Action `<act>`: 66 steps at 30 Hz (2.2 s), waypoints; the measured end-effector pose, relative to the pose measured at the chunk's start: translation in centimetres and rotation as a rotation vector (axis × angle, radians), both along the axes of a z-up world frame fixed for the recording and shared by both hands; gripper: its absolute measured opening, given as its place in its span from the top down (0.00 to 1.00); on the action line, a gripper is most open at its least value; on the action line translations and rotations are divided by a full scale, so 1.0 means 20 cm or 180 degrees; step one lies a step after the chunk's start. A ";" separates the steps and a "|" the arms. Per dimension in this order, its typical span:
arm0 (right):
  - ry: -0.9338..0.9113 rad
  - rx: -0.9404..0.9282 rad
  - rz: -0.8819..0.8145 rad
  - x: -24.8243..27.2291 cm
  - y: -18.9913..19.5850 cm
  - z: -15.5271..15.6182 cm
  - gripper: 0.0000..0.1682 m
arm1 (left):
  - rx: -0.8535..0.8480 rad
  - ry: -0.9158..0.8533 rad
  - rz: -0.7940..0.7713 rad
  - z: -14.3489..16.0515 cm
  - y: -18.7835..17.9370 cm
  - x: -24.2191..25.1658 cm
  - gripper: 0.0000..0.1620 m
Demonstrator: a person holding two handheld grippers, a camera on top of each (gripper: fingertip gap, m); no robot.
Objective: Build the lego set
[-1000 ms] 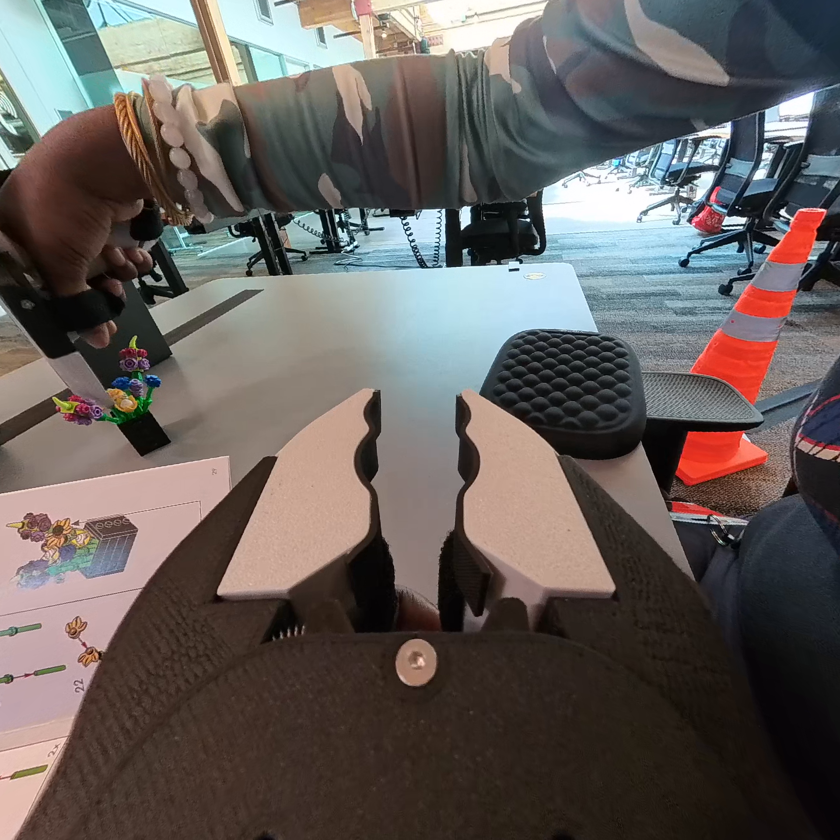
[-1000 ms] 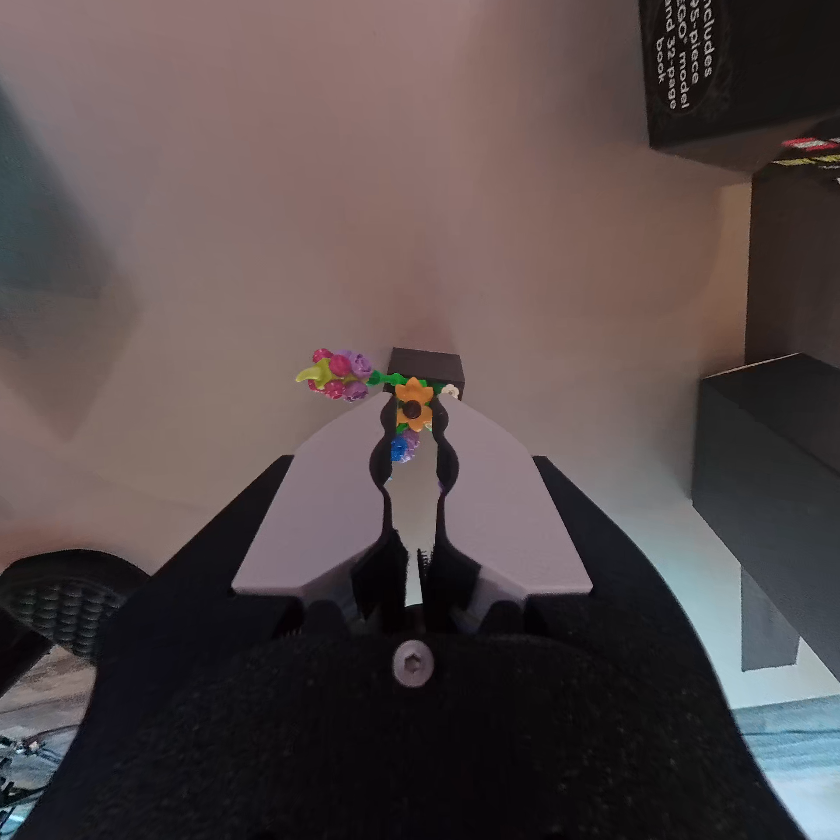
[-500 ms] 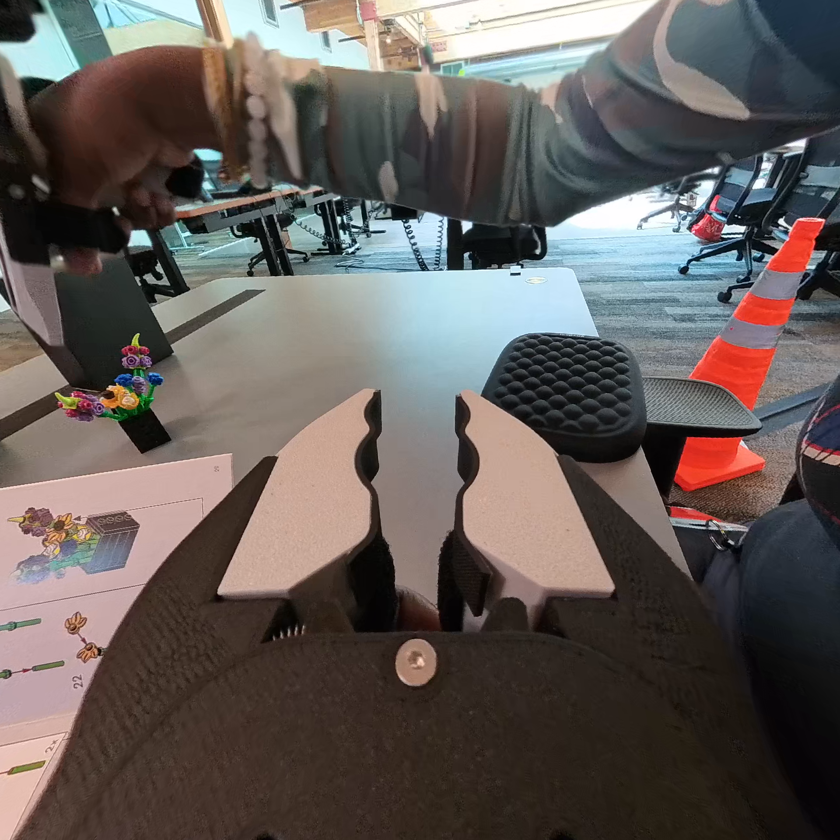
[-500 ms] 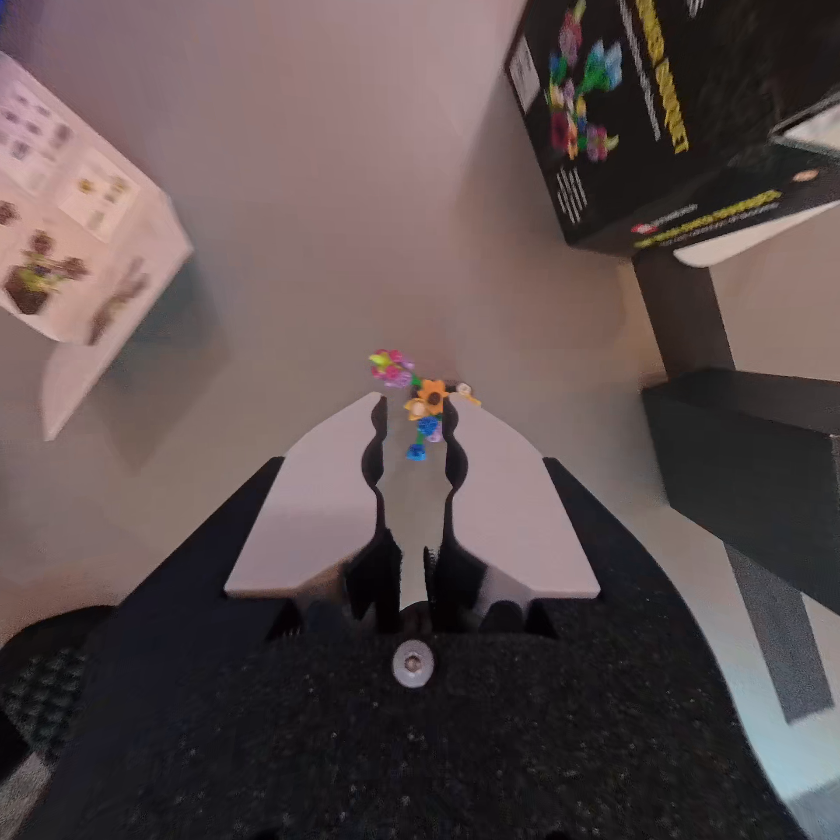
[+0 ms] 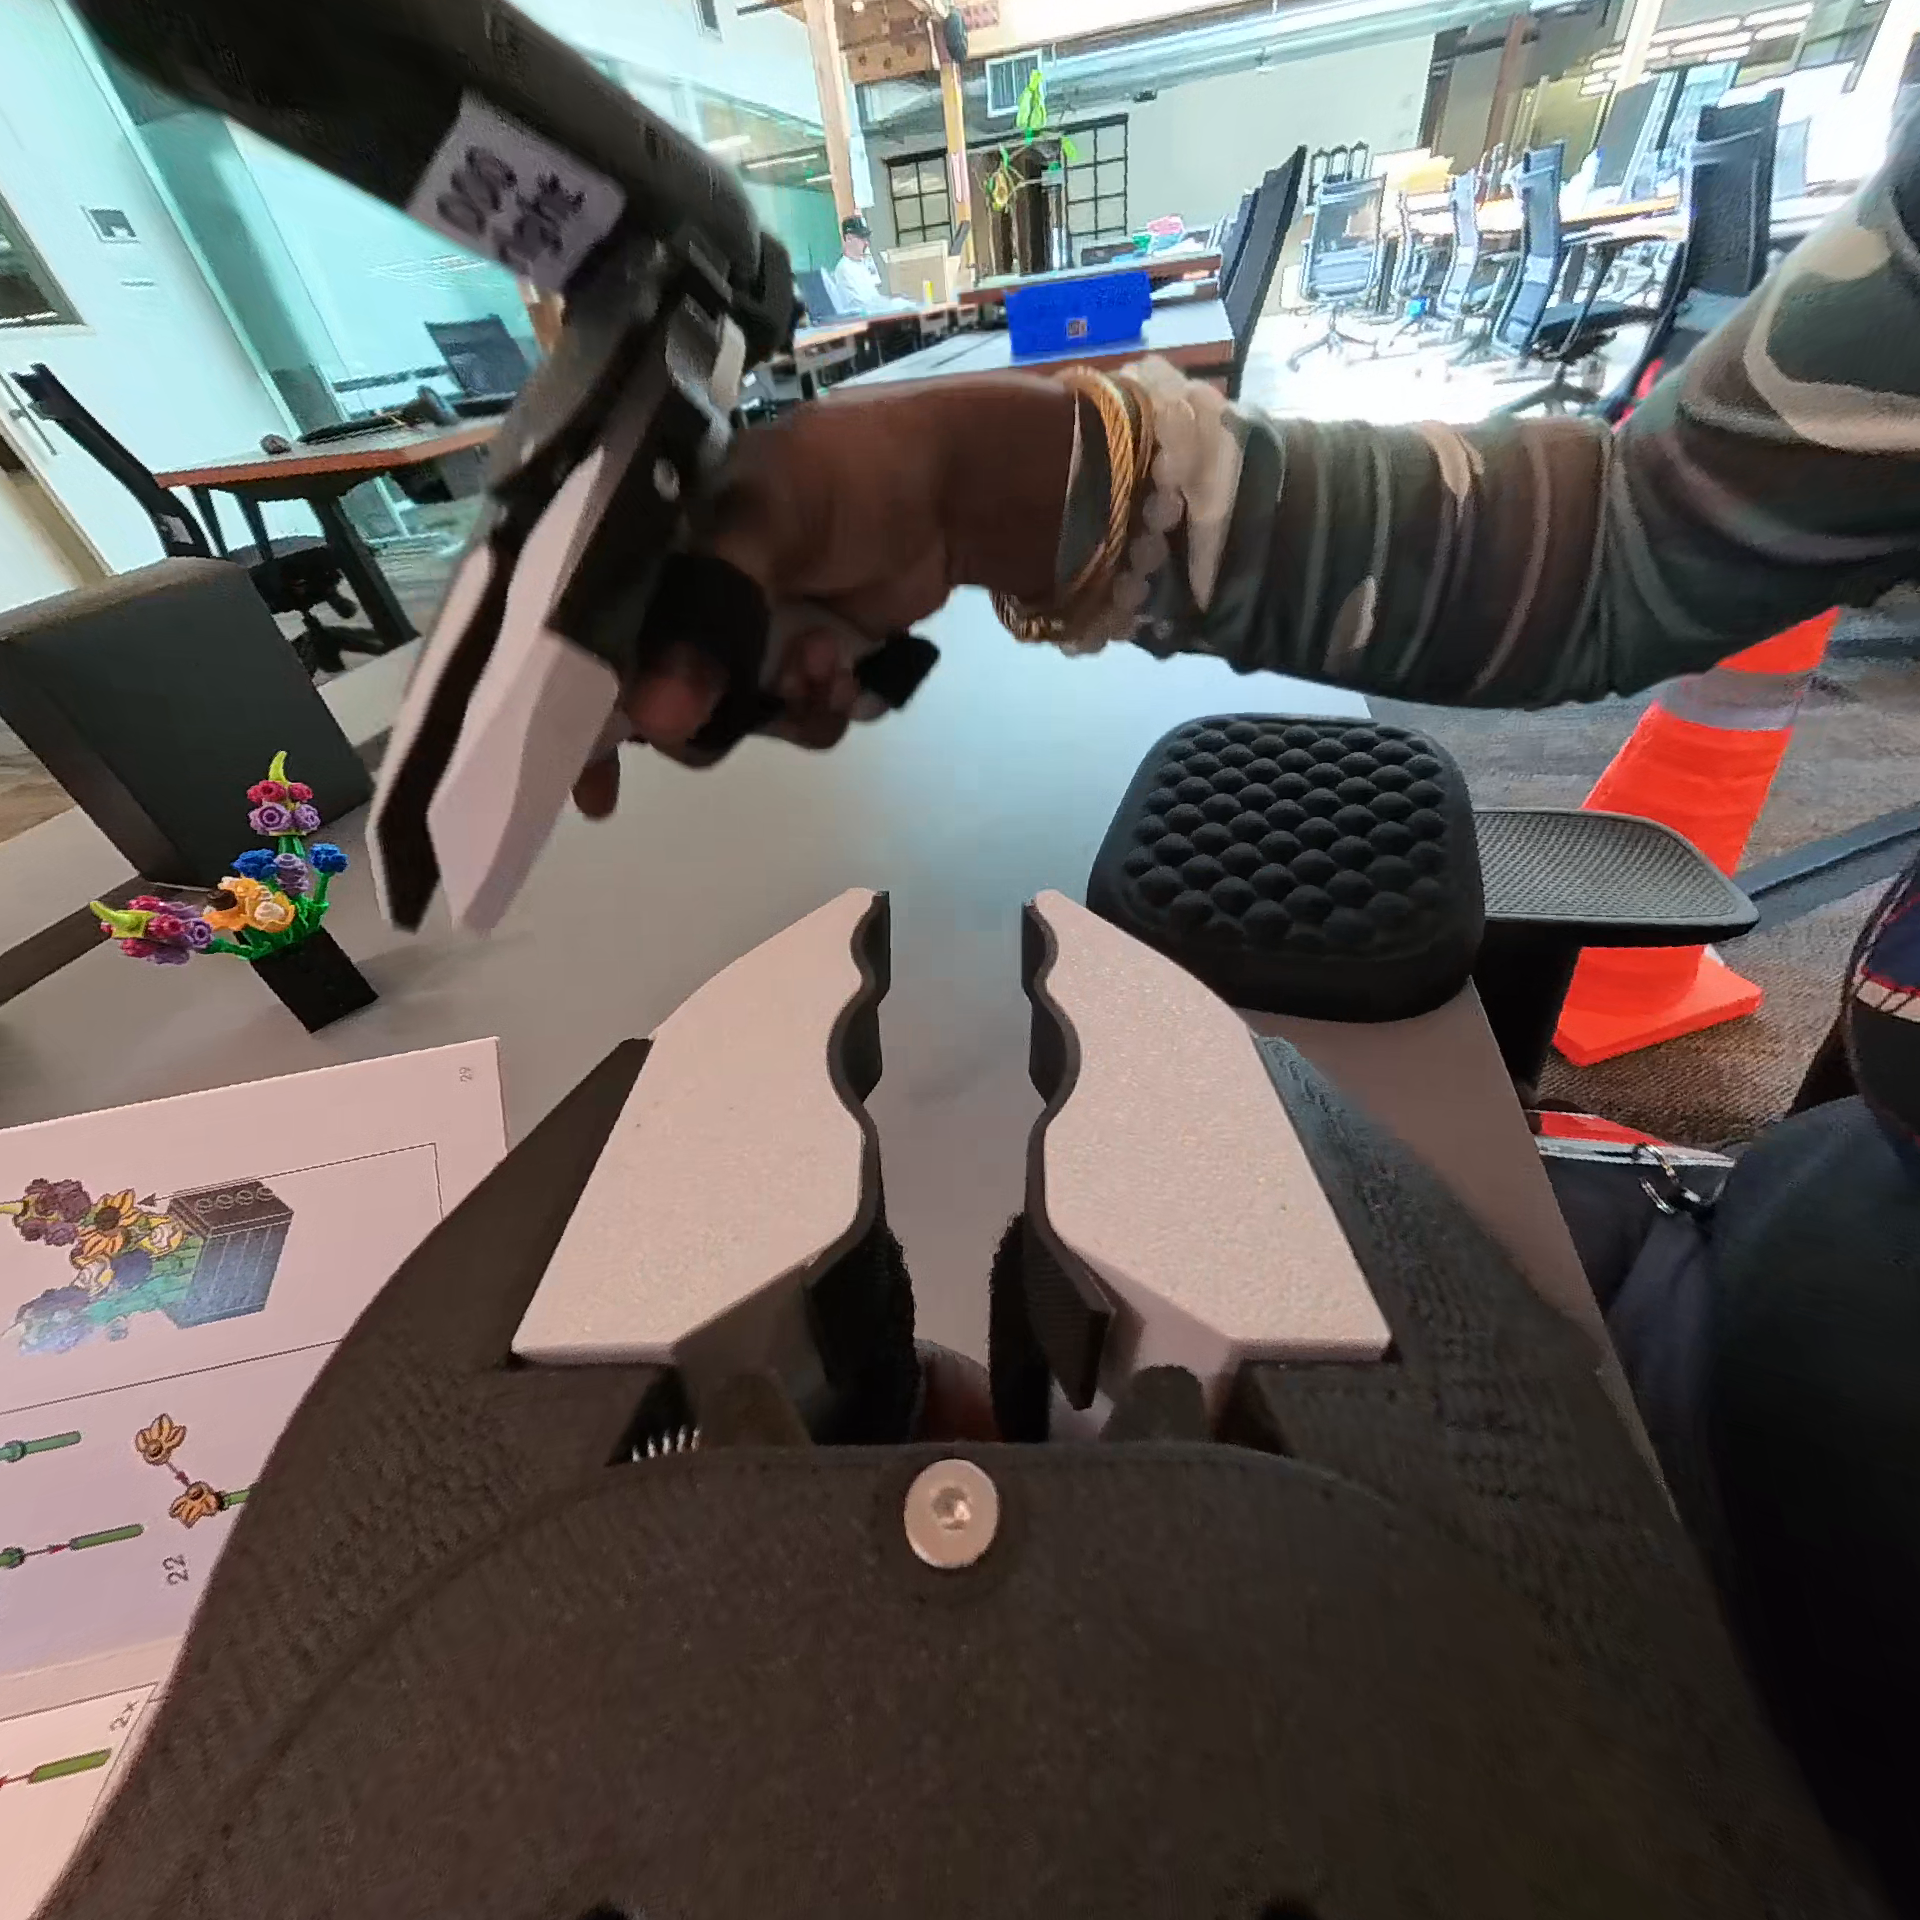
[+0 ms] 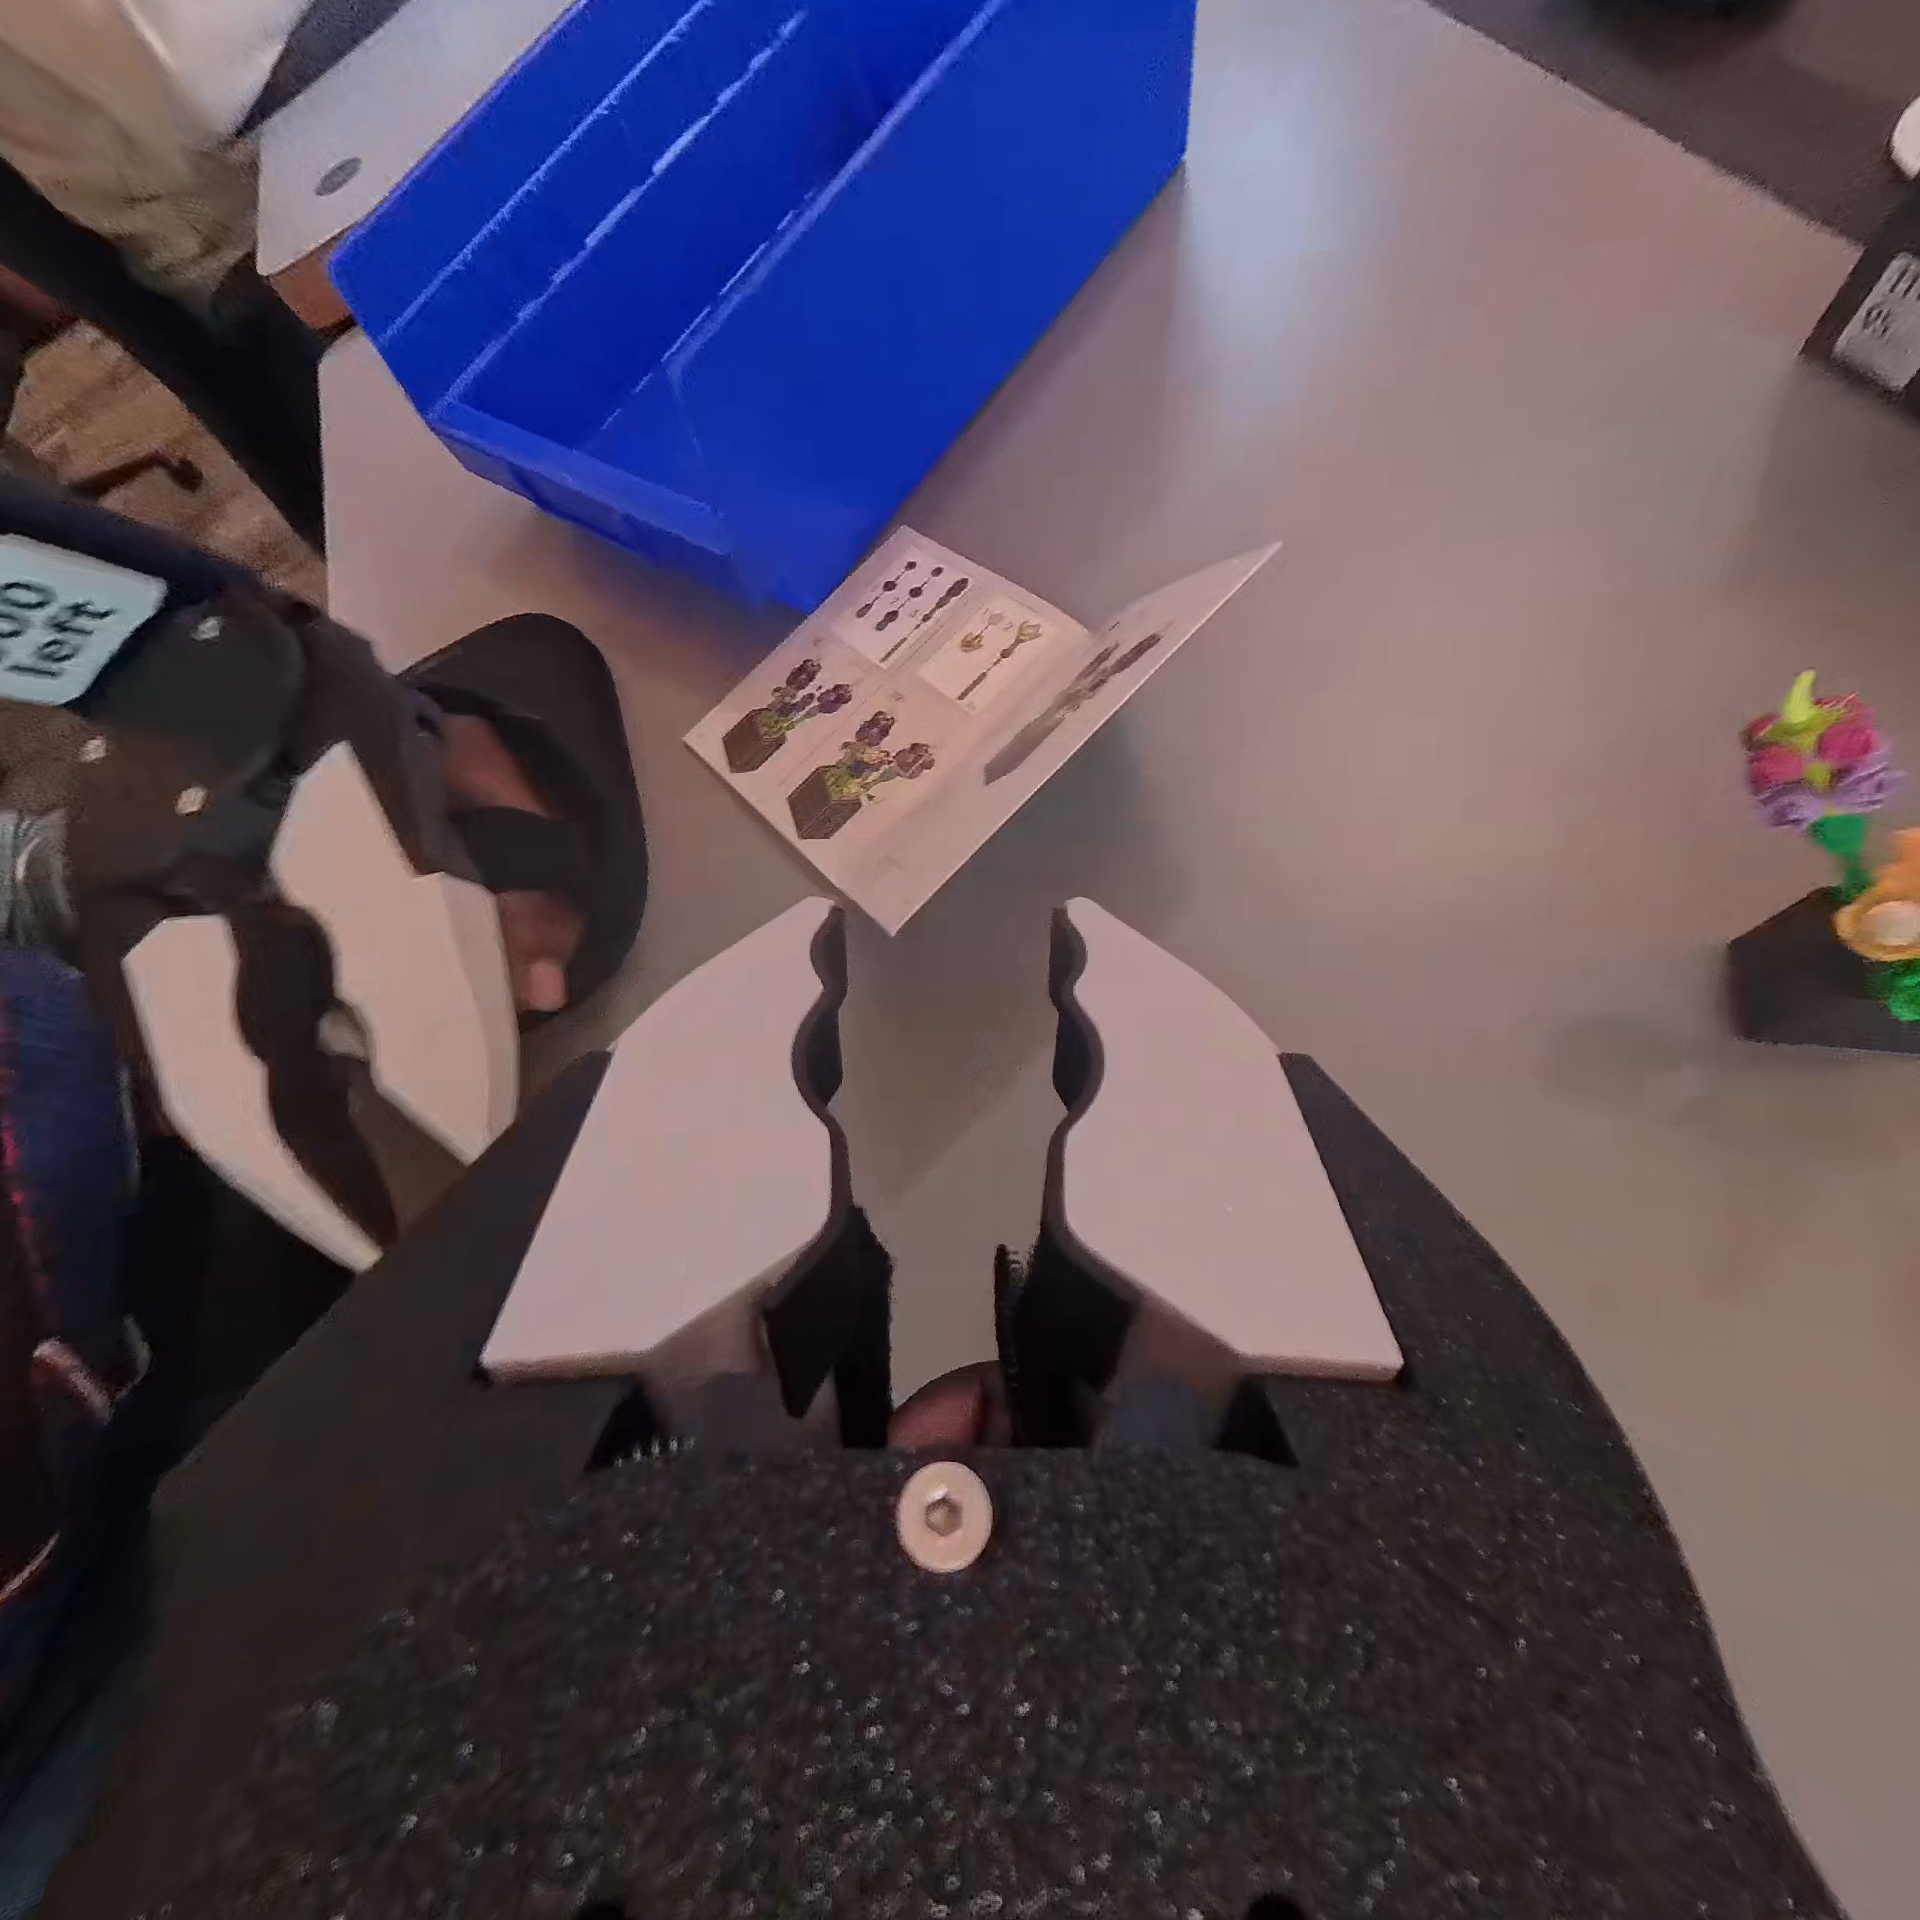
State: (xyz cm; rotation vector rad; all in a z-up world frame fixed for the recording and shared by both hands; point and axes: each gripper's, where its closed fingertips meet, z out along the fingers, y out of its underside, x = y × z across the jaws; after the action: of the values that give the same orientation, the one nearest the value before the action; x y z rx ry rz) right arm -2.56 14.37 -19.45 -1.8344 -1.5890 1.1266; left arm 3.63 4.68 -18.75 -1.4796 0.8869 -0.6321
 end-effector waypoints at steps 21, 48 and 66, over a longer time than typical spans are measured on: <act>0.0295 -0.1040 -0.0143 -0.18 0.02 -0.13 0.94 | 0.0027 0.0008 -0.0051 0.00 -0.01 0.00 0.83; 0.1038 -0.1486 -0.0150 0.33 -0.07 -0.13 0.75 | -0.0086 -0.0384 0.1503 0.04 0.23 -0.39 0.76; 0.1481 -0.2362 -0.0136 0.31 -0.06 -0.05 0.88 | -0.0235 0.0362 0.1162 -0.10 0.22 -0.26 0.76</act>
State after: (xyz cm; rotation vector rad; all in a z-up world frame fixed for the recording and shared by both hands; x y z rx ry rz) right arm 3.56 13.19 -20.52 -1.7848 -0.9129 2.1303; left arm -1.48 9.01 -20.79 -1.7045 0.6598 -0.3154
